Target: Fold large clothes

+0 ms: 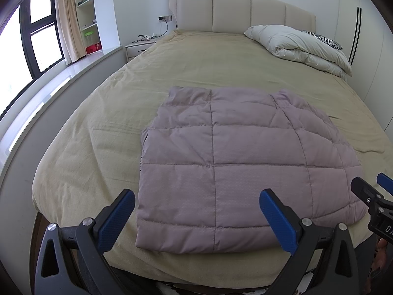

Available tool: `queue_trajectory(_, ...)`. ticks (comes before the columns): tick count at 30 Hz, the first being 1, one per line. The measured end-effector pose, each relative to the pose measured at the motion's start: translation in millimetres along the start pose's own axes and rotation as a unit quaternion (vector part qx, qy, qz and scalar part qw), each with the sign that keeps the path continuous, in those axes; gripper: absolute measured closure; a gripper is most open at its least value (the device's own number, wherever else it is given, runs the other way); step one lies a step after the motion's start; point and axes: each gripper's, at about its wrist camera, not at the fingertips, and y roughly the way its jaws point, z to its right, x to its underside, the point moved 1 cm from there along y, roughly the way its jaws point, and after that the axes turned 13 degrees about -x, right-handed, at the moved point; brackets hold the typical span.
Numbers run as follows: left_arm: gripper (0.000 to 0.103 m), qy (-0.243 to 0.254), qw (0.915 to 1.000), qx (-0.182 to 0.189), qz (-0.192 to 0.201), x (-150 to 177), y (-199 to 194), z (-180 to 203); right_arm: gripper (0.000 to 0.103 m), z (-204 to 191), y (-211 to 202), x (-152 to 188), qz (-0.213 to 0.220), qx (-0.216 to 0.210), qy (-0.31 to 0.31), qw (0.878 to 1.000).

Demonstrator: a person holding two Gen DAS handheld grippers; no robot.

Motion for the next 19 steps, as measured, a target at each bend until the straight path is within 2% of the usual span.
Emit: queue_trajectory(19, 0.0, 0.001, 1.0, 0.008, 0.004, 3.6, 1.8, -1.4, 0.0, 0.0, 2.5, 4.0, -0.004, 0.0, 0.002, 1.0)
